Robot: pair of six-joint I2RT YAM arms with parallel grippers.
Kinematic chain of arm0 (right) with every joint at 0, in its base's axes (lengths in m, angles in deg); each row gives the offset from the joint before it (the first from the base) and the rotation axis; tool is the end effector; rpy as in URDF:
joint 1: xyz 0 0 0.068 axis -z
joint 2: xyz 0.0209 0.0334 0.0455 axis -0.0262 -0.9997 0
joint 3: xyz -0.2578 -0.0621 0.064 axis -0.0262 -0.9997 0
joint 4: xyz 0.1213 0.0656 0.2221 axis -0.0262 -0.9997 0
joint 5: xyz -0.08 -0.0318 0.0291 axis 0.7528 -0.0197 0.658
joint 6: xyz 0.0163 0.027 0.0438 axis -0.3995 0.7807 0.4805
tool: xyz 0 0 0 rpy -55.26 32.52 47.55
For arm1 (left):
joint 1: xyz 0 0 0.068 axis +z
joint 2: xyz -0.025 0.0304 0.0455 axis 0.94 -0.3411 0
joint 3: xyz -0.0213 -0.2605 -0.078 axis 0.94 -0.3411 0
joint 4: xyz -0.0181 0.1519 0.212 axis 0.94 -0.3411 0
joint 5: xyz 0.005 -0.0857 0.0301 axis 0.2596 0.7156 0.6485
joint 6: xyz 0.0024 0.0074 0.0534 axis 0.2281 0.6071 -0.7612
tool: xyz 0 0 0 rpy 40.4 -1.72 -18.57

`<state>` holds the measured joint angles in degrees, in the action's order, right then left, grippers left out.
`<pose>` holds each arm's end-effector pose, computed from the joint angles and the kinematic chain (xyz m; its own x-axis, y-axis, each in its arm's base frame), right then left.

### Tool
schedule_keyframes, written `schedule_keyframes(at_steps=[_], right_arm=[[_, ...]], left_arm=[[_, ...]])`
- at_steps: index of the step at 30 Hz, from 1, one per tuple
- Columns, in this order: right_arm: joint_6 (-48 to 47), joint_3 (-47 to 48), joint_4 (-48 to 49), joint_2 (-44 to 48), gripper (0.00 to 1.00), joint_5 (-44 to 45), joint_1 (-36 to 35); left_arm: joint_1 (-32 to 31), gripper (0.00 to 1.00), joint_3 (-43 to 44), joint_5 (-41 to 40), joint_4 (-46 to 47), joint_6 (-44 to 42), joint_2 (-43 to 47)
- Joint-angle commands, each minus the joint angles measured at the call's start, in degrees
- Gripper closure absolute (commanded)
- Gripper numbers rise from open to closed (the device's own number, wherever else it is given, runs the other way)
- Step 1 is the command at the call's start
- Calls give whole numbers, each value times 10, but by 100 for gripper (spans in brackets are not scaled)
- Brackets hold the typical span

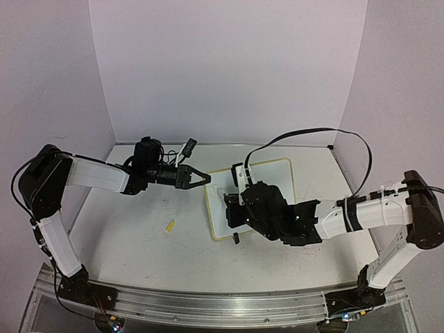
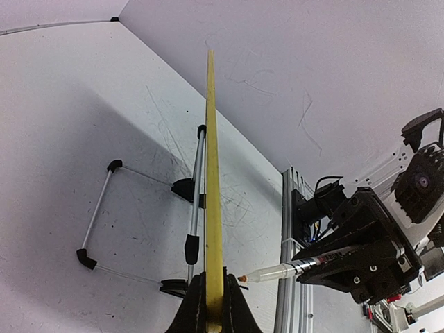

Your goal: Write a sentence on the whiteboard

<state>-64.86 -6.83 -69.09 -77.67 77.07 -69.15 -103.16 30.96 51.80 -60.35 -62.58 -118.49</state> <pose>0.1510 0.3251 0.2392 -0.3806 -0.0623 -0.9227 -0.5680 0.8031 0.1800 0.3042 -0.2316 0.2160 -0.6391 0.0988 -0.7627 0.7657 0.1746 -0.6190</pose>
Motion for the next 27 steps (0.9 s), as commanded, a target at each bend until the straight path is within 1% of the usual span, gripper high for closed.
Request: schedule_keyframes(at_steps=[1, 18, 27], right_arm=[[3, 15, 19, -9, 100, 10, 7], [1, 17, 26, -27, 100, 5, 15], [13, 5, 10, -24, 100, 6, 15]], left_arm=[[0, 100, -8, 25, -1, 16, 8], [0, 100, -9, 27, -1, 16, 9], [0, 100, -7, 28, -1, 16, 9]])
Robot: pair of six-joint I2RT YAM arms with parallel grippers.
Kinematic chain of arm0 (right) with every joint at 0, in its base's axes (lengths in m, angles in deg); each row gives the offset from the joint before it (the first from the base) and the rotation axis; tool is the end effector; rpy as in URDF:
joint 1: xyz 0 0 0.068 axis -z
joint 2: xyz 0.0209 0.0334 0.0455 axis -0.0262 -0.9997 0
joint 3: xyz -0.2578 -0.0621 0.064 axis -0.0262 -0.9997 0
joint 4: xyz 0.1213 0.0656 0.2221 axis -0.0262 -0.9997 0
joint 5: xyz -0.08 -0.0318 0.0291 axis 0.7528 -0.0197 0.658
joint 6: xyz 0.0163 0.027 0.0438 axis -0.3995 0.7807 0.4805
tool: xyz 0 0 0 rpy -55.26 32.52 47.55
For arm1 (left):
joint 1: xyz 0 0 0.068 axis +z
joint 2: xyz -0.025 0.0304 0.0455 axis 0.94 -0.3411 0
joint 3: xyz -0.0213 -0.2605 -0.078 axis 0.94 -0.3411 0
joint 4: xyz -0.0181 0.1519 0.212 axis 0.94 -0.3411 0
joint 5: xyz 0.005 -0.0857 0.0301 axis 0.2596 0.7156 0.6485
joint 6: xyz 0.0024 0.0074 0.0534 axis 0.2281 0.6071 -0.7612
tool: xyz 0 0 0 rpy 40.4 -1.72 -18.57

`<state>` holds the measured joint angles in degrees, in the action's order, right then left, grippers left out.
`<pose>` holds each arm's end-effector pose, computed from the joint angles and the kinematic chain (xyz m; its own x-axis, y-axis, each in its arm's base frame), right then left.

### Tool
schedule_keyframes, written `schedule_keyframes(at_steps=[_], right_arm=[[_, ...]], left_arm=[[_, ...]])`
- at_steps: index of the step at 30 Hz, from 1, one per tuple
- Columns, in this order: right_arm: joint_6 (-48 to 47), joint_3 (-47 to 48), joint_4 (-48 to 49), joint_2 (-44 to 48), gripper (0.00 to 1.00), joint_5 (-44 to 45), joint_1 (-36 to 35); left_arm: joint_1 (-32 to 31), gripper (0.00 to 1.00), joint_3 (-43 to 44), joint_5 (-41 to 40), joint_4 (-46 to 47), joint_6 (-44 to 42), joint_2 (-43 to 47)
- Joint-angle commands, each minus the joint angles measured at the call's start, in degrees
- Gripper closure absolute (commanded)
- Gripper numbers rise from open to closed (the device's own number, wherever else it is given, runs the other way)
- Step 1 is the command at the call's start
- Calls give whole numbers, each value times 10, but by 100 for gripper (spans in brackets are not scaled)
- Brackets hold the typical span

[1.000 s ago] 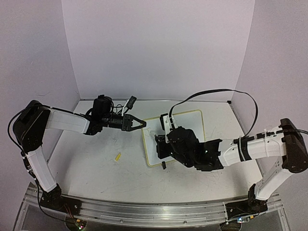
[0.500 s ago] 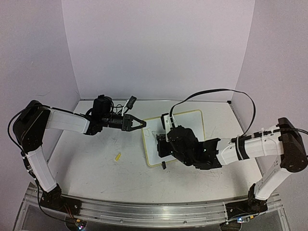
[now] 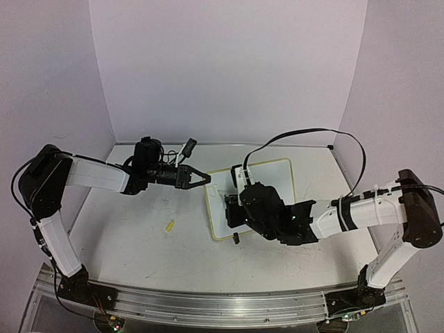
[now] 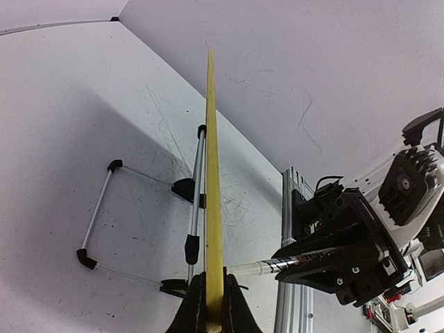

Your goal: Write a sentence on the whiteboard

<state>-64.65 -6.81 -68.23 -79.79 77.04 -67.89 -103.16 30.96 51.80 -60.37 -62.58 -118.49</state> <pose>0.1602 0.3264 0.2281 -0.3920 -0.0693 -0.9174 -0.5476 0.8188 0.1721 0.3042 -0.2316 0.2160 -0.6393 0.0989 -0.7625 0.7656 0.1747 -0.6192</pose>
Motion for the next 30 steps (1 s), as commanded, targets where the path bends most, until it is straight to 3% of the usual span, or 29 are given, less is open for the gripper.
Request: schedule_keyframes(at_steps=[1, 17, 30], right_arm=[[12, 4, 0, -2, 100, 5, 2], [26, -21, -17, 7, 100, -2, 2], [47, -17, -28, 14, 100, 44, 3]], left_arm=[[0, 100, -8, 28, -1, 16, 9], [0, 100, -7, 27, -1, 16, 8], [0, 100, -9, 27, -1, 16, 11]])
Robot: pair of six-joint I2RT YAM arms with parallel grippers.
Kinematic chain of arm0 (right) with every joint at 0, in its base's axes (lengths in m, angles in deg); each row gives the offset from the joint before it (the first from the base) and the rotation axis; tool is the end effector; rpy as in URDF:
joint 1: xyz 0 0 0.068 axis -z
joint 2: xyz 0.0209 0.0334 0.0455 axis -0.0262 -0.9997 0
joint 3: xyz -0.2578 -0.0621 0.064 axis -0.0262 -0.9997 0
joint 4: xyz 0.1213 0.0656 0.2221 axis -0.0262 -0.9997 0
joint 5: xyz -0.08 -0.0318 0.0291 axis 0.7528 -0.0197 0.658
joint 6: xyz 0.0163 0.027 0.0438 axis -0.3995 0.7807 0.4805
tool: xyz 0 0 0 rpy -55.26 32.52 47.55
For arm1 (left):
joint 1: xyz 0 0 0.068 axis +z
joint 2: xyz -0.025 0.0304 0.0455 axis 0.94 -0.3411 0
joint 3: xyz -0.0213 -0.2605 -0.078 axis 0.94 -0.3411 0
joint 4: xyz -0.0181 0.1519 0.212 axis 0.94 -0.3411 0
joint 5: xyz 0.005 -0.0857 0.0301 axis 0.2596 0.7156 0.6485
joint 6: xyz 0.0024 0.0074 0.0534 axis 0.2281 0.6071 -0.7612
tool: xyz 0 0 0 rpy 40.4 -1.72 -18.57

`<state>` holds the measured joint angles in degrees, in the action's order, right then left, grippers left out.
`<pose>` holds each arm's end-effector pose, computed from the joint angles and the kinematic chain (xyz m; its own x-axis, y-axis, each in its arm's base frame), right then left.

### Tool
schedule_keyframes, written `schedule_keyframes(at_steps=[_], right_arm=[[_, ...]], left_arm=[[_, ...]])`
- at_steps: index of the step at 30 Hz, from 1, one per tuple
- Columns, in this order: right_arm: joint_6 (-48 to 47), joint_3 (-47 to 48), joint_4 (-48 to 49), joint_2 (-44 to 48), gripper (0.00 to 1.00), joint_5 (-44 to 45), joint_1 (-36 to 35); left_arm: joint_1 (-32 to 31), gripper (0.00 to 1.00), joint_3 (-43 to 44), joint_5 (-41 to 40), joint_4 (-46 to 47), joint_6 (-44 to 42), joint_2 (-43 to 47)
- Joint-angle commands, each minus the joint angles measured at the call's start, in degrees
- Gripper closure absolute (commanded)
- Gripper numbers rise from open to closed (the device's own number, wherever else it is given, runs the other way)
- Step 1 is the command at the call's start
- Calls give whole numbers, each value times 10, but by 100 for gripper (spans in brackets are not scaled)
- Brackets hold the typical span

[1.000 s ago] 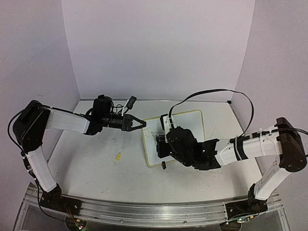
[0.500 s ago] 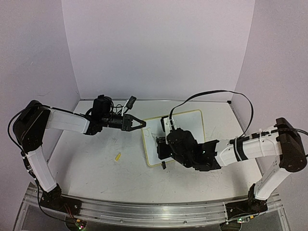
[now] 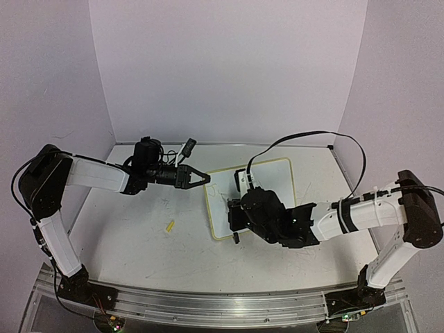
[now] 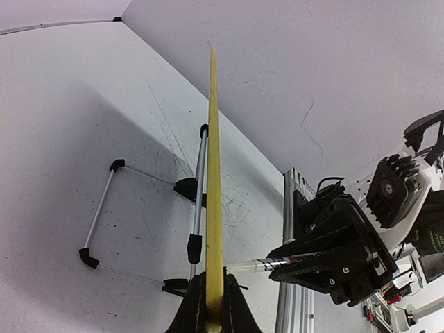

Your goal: Write a sentence on the whiteboard

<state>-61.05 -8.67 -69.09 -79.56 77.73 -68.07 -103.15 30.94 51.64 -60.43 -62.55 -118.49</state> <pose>0.1570 0.3210 0.2176 -0.4373 -0.0521 -0.8978 -0.5128 0.8346 0.2013 0.3042 -0.2315 0.2158 -0.6405 0.0982 -0.7616 0.7643 0.1779 -0.6199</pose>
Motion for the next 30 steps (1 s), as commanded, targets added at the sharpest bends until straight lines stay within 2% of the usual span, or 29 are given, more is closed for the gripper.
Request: schedule_keyframes(at_steps=[1, 12, 30], right_arm=[[11, 4, -20, 10, 100, 41, 4], [2, 27, -14, 2, 100, 53, 4], [-19, 53, -8, -28, 100, 21, 5]], left_arm=[[0, 100, -8, 29, 0, 15, 11], [-1, 100, -9, 30, 0, 16, 13], [-4, 100, -9, 29, 0, 14, 14]])
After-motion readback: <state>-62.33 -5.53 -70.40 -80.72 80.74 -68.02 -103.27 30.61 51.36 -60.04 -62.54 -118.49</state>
